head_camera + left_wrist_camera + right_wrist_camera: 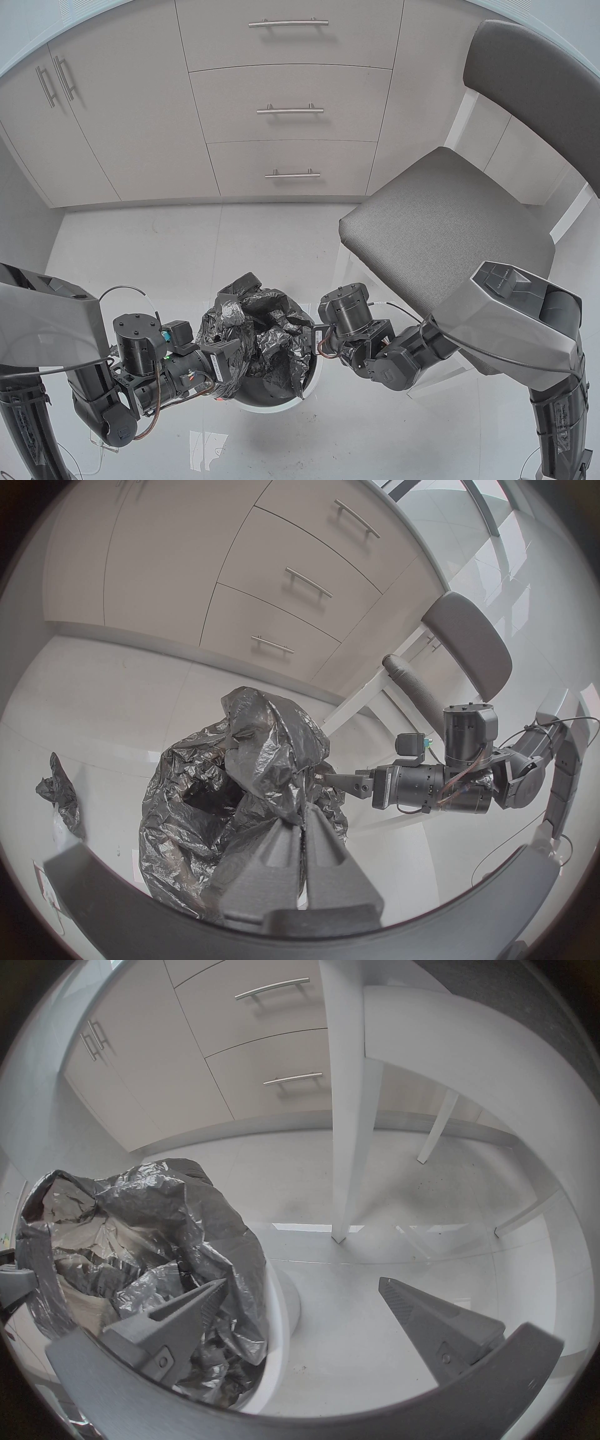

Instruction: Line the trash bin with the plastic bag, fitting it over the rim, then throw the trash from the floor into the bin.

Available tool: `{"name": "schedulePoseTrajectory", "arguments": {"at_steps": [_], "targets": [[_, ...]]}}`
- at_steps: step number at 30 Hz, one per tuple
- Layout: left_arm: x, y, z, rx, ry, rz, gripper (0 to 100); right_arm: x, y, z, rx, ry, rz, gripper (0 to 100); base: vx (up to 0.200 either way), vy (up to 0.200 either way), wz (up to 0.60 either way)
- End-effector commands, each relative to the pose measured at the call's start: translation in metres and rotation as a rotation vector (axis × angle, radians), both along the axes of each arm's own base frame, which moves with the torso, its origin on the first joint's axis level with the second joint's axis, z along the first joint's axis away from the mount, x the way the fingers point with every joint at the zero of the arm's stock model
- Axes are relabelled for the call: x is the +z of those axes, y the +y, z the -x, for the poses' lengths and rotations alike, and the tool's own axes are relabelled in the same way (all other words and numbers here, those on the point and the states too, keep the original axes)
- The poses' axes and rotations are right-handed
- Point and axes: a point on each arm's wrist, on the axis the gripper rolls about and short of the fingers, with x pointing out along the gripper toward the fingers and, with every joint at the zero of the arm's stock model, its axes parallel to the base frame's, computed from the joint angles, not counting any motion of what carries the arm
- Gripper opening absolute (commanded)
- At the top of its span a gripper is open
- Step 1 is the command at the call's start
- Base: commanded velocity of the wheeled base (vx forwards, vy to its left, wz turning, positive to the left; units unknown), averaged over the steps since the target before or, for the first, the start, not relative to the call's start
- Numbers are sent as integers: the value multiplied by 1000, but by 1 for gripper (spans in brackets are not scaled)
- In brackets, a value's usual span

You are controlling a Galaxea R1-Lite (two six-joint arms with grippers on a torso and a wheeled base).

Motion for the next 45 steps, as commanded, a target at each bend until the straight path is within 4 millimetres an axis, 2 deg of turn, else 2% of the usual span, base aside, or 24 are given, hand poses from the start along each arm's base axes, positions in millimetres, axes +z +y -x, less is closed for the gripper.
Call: {"name": "schedulePoseTrajectory", "arguments": {"at_steps": [1, 9, 14, 19, 26, 29, 31, 32, 33, 35, 40, 45], "targets": [[-1, 0, 0, 1, 3, 0, 0, -16, 4, -1, 6, 21, 21, 100, 0, 0, 0], [-5, -2, -3, -1, 8, -4, 0, -40, 16, 9, 42, 57, 55, 100, 0, 0, 0], [-6, -2, -3, -5, 13, -7, 0, -57, 18, 10, 46, 81, 79, 100, 0, 0, 0], [-11, -2, -3, -3, 27, -13, 0, -64, 20, 6, 46, 88, 86, 100, 0, 0, 0], [-11, -5, -1, -31, 29, -11, 0, -58, 21, 6, 46, 76, 74, 100, 0, 0, 0], [-13, -7, 3, -44, 38, -25, 0, -31, 20, 22, 53, 56, 48, 100, 0, 0, 0], [-16, -7, 6, -53, 48, -38, 0, -6, 15, 35, 59, 30, 9, 100, 0, 0, 0], [-16, -7, 6, -53, 48, -38, 0, -6, 15, 35, 59, 30, 9, 100, 0, 0, 0], [-21, -8, 6, -58, 59, -52, 0, 15, 12, 46, 69, -1, -29, 100, 0, 0, 0], [-24, -10, 7, -67, 69, -60, 0, 31, 5, 54, 74, -18, -47, 100, 0, 0, 0], [-34, -18, 14, -99, 100, -83, 0, 50, -8, 59, 62, -38, -73, 100, 0, 0, 0], [-47, -30, 21, -143, 112, -145, 0, 55, -11, 54, 47, -64, -100, 100, 0, 0, 0]]}}
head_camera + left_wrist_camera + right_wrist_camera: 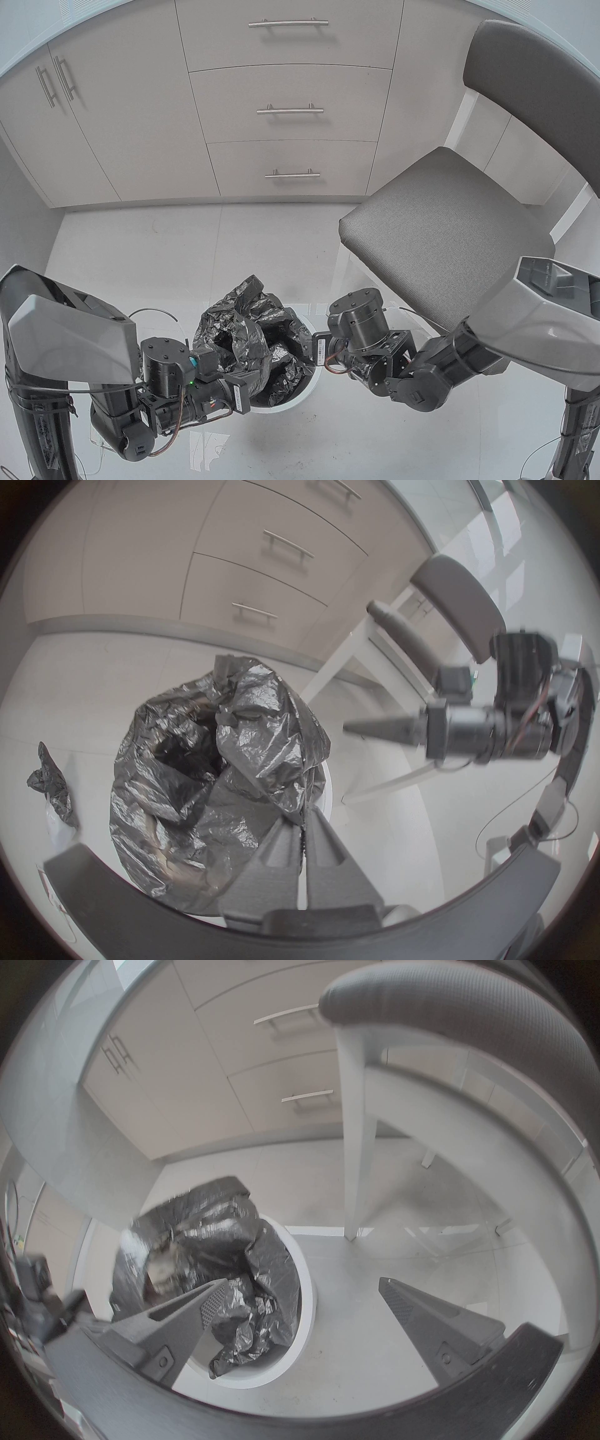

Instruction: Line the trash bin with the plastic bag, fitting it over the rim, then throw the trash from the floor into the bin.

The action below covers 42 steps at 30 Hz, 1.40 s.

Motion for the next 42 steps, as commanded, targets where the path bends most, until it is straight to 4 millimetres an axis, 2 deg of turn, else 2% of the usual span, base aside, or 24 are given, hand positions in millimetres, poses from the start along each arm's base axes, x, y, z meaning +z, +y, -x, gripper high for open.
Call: {"name": "schedulePoseTrajectory", "arguments": {"at_steps": [1, 6, 12, 16, 23, 38, 42], "targets": [[-17, -10, 8, -44, 39, -50, 0, 22, -6, 2, -7, -38, -40, 100, 0, 0, 0], [-18, -15, 12, -67, 42, -53, 0, 27, -5, 2, 1, -50, -43, 100, 0, 0, 0], [-25, -22, 15, -93, 56, -67, 0, 28, 10, 4, 33, -58, -50, 100, 0, 0, 0], [-26, -30, 20, -110, 54, -75, 0, 21, 23, 3, 64, -61, -30, 100, 0, 0, 0], [-25, -33, 20, -100, 40, -80, 0, -7, 44, 7, 107, -21, 16, 100, 0, 0, 0], [-26, -37, 22, -111, 42, -76, 0, -13, 53, 8, 126, -18, 18, 100, 0, 0, 0], [-25, -39, 21, -114, 33, -69, 0, -14, 59, 16, 153, -14, 18, 100, 0, 0, 0]]}}
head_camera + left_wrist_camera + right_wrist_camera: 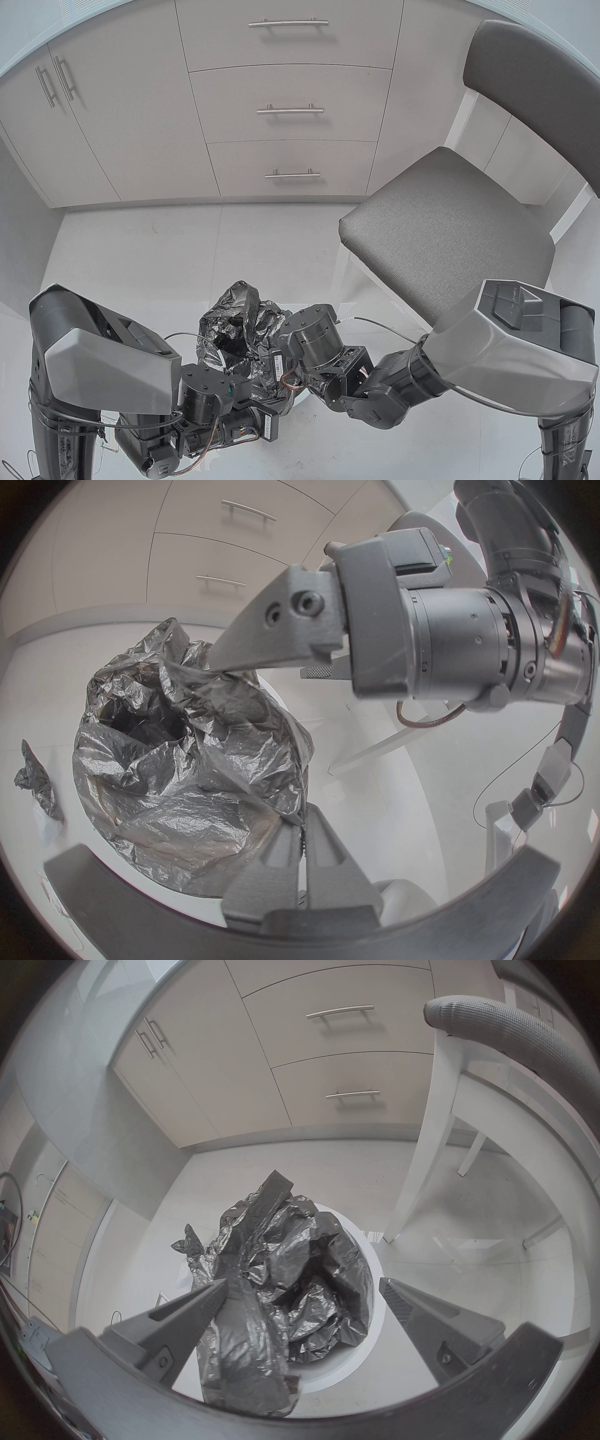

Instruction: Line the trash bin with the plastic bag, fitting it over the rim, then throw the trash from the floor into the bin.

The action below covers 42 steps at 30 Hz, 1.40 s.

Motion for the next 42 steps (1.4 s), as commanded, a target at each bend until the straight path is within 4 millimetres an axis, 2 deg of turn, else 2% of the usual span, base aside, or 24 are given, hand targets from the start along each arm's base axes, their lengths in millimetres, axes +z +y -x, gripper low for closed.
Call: {"name": "schedulePoseTrajectory", "arguments": {"at_steps": [1, 8, 15, 22, 32, 42], "targets": [[0, -1, -1, -2, -4, 4, 0, -3, 5, 6, 19, 5, 5, 100, 0, 0, 0], [1, -1, -1, -1, -5, 6, 0, -17, 11, 0, 31, 21, 14, 100, 0, 0, 0], [0, -1, 0, 0, -3, 3, 0, -1, 18, -9, 27, 3, -15, 100, 0, 0, 0], [3, -1, 0, 0, -8, 7, 0, -10, 20, -11, 35, 23, 3, 100, 0, 0, 0], [3, -3, 0, -6, -12, 11, 0, -18, 1, -34, -22, 15, 55, 100, 0, 0, 0], [3, -7, 4, -26, -12, 10, 0, -15, -9, -44, -90, -13, 80, 100, 0, 0, 0]]}}
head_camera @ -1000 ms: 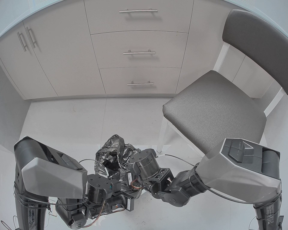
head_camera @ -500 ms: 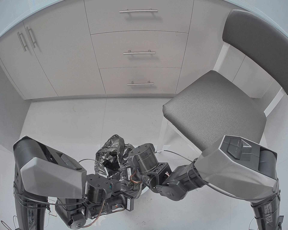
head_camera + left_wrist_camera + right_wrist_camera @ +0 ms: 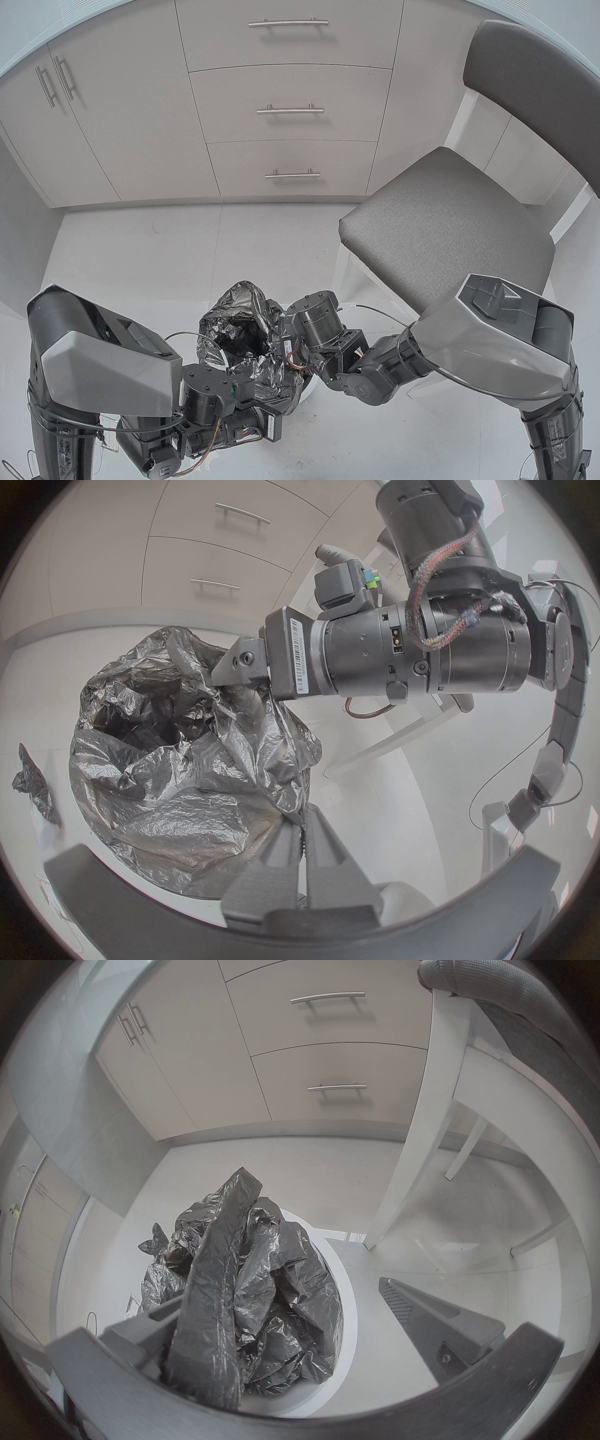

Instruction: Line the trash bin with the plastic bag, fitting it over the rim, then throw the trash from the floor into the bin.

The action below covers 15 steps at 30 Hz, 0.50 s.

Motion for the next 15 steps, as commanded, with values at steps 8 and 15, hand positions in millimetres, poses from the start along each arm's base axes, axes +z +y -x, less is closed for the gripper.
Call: {"name": "schedulePoseTrajectory", "arguments": {"at_steps": [8, 15], "targets": [[-1, -17, 9, -69, -14, 1, 0, 3, -13, -9, -35, -10, 21, 100, 0, 0, 0], [-8, -24, 4, -74, -19, 4, 0, 2, -20, -15, -56, -8, 25, 100, 0, 0, 0]]}}
